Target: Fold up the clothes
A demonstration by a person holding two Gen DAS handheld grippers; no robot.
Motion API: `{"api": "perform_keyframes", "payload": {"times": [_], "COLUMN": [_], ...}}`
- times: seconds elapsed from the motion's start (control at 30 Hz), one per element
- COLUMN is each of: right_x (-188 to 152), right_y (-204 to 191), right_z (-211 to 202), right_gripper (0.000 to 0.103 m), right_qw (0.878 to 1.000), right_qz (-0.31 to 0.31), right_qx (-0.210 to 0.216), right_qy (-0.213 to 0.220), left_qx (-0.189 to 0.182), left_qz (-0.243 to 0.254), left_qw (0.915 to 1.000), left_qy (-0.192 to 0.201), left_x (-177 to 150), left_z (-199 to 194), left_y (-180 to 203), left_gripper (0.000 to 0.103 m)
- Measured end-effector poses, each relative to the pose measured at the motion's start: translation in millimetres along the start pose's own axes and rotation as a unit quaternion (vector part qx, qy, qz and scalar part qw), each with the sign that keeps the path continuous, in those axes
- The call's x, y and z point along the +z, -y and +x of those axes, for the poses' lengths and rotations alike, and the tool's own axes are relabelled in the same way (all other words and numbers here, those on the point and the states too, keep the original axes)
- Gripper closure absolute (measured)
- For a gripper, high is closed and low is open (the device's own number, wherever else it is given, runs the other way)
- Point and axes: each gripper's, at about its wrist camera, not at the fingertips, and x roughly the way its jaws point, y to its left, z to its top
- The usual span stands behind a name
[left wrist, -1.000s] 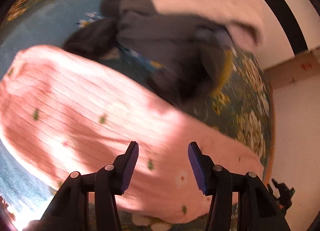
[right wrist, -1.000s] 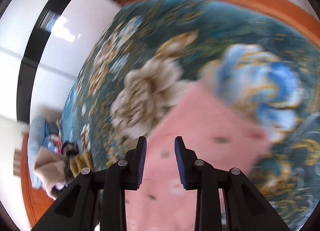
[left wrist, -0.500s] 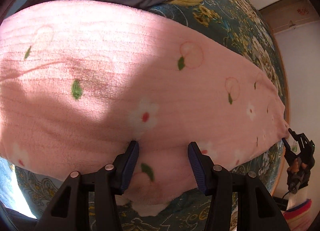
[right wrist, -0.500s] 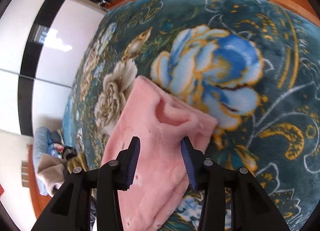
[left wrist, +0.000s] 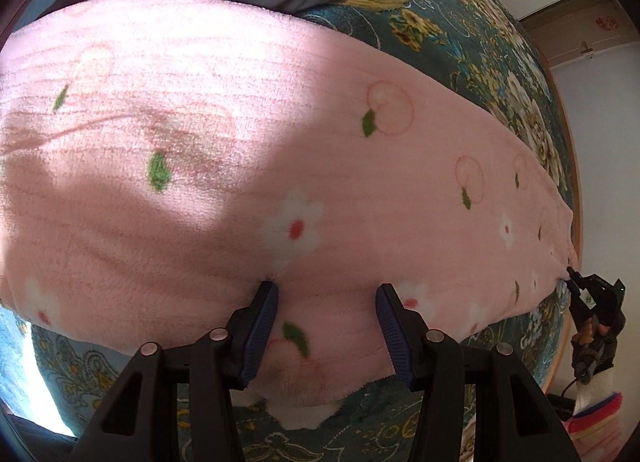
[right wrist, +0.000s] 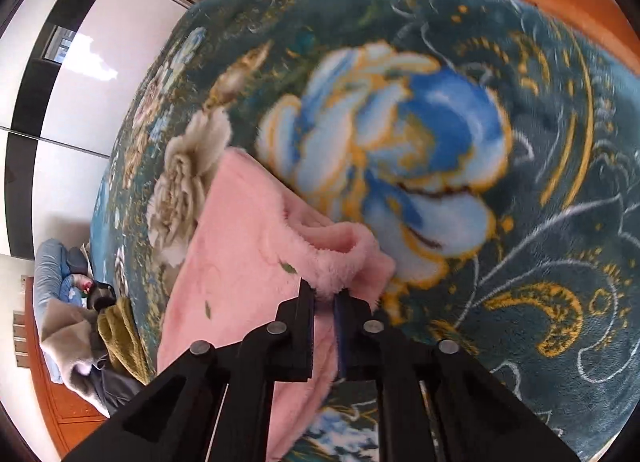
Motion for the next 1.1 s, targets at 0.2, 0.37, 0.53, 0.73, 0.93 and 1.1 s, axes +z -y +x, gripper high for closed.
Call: {"api": "perform_keyframes", "payload": {"times": [0.2, 0.37, 0.53, 0.73, 0.93, 1.1], "right_x": [-1, 0, 0, -4, -39, -120], "right_y": [11, 21, 27, -10, -135, -236], "right_z": [-6, 6, 15, -14, -81, -94], "right_gripper": [0.054, 0.052, 0.077, 0.086, 0.086, 0.086], "right_qw": [1.000, 0.998, 0.993, 0.994, 0.978, 0.937], "right_qz": [0.003, 0.050, 0.101, 0.069, -0.139, -0.282], "right_qx": [-0.014, 0.025, 0.053, 0.081, 0.144, 0.204], "right_qy": [0.005, 0.013, 0.015, 0.037, 0.059, 0.008], "left_qx": [-0.003, 0.000, -0.007, -0.016, -0.066, -0.117], "left_qz": [-0.007, -0.004, -0.012, -0.017, -0.038, -0.110], "left_qw": [1.0000, 1.0000, 0.9999, 0.9997, 0.9948, 0.9779], "left_qy": [0.000, 0.000, 0.000, 0.002, 0.067, 0.134], "left_x": [4, 6, 7, 7, 10, 7], "left_z": [4, 6, 8, 8, -19, -51], "left_y": [0, 2, -2, -4, -11, -46], "left_gripper": [0.048, 0.048, 0.048, 0.048, 0.047, 0.044]}}
